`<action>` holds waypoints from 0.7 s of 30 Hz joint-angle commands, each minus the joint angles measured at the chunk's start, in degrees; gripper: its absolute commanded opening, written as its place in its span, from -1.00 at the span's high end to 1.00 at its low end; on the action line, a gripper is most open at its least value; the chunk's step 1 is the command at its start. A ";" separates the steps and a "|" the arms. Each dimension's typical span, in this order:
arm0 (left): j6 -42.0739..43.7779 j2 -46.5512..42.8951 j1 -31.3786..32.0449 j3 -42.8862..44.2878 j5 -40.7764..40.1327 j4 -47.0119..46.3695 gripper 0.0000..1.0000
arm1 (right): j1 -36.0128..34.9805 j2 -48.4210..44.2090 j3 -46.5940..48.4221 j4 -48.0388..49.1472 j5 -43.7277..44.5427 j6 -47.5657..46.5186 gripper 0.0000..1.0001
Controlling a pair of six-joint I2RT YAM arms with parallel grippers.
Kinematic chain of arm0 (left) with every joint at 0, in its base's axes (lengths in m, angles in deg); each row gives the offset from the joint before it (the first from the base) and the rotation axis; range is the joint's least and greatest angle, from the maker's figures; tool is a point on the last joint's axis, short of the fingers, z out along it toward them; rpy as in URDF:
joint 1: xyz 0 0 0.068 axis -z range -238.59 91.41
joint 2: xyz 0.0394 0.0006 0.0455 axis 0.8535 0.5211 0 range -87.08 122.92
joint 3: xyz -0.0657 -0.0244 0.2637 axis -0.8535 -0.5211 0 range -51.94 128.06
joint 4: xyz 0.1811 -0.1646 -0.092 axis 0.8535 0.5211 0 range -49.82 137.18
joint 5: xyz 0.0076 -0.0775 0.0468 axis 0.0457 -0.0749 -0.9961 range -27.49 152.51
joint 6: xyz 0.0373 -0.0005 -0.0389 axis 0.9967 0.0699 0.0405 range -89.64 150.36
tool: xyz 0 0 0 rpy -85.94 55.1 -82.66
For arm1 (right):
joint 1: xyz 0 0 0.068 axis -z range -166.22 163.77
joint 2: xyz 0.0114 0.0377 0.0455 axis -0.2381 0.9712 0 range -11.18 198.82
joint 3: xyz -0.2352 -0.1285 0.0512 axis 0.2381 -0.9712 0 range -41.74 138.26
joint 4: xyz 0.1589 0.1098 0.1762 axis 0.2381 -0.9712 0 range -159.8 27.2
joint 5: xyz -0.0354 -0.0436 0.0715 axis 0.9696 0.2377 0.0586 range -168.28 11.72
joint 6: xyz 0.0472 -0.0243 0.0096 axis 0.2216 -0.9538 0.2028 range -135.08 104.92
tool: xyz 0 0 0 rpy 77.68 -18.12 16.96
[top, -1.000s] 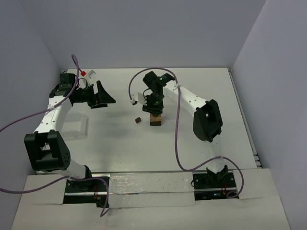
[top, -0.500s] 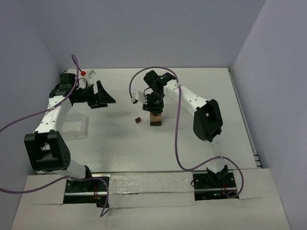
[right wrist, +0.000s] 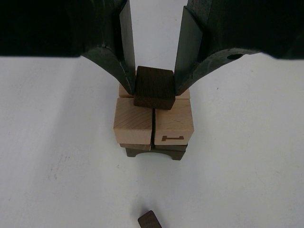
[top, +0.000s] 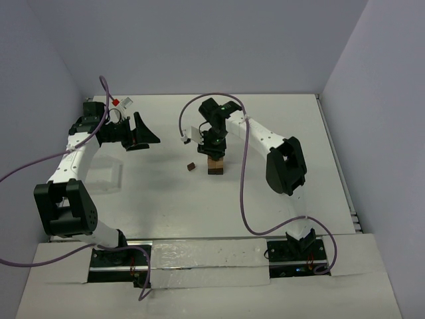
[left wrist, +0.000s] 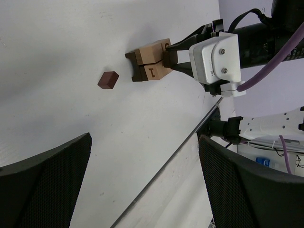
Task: Build the wood block tower
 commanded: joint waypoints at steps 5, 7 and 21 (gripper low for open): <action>0.59 -0.62 -0.44 2.40 2.18 -0.56 -0.99 | 0.46 0.18 2.23 0.66 -0.76 -0.44 0.29; 0.59 -0.70 -0.45 2.48 2.40 -0.64 -0.99 | 0.52 0.18 2.29 0.46 -0.76 -0.44 0.23; 1.15 -0.96 -0.43 2.12 1.93 -0.48 -0.98 | 0.43 -1.05 3.74 -0.75 -1.45 0.12 -0.31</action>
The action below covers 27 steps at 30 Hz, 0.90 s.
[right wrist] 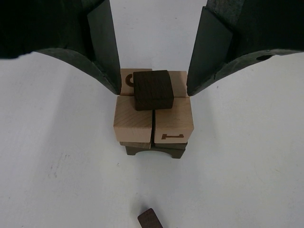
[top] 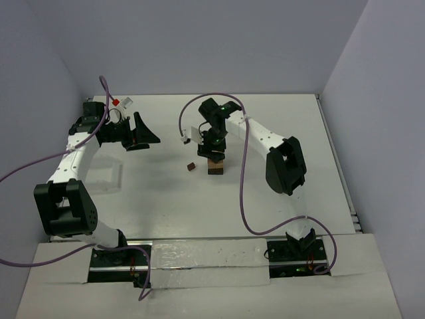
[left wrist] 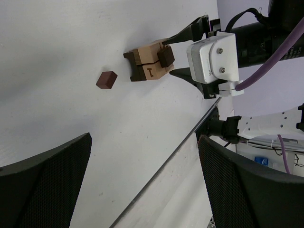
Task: Build the wood block tower
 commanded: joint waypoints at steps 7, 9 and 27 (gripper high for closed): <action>6.02 -2.83 -0.03 0.34 -0.75 -2.14 -0.98 | 0.37 -4.84 13.65 -3.55 -5.22 4.29 -0.35; 10.30 -3.90 0.87 -0.52 -2.61 -3.28 -0.80 | 0.46 -6.75 15.70 -2.91 -6.27 6.26 -0.37; 39.25 -3.19 29.20 -15.64 -27.49 -25.67 -0.21 | 17.55 -35.60 -13.08 22.87 -15.92 31.74 -0.99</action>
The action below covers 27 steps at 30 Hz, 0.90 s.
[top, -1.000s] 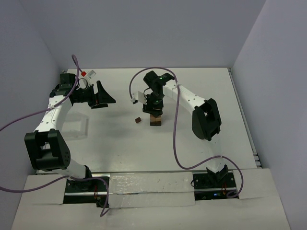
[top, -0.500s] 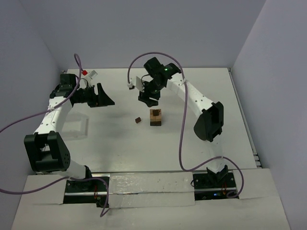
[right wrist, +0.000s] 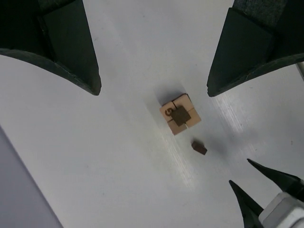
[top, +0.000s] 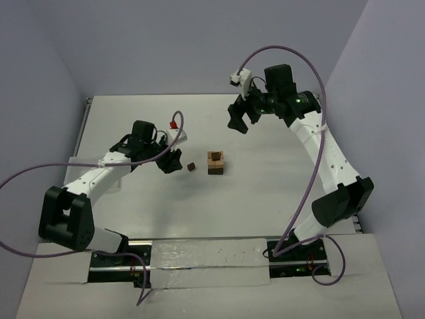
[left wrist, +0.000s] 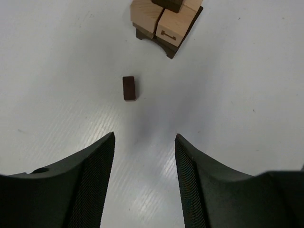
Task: Build the wood block tower
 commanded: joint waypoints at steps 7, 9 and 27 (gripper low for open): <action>4.16 13.72 9.80 3.93 -13.37 -13.27 -0.19 | 6.96 -10.15 -13.91 9.80 -3.22 7.17 -0.99; 4.20 16.05 9.95 5.25 -13.87 -13.12 -0.19 | 7.35 -10.68 -15.09 9.90 -3.46 7.17 -0.99; 4.19 23.81 10.07 11.76 -15.23 -8.56 -0.07 | 7.79 -11.07 -17.65 9.83 -4.79 5.93 -0.99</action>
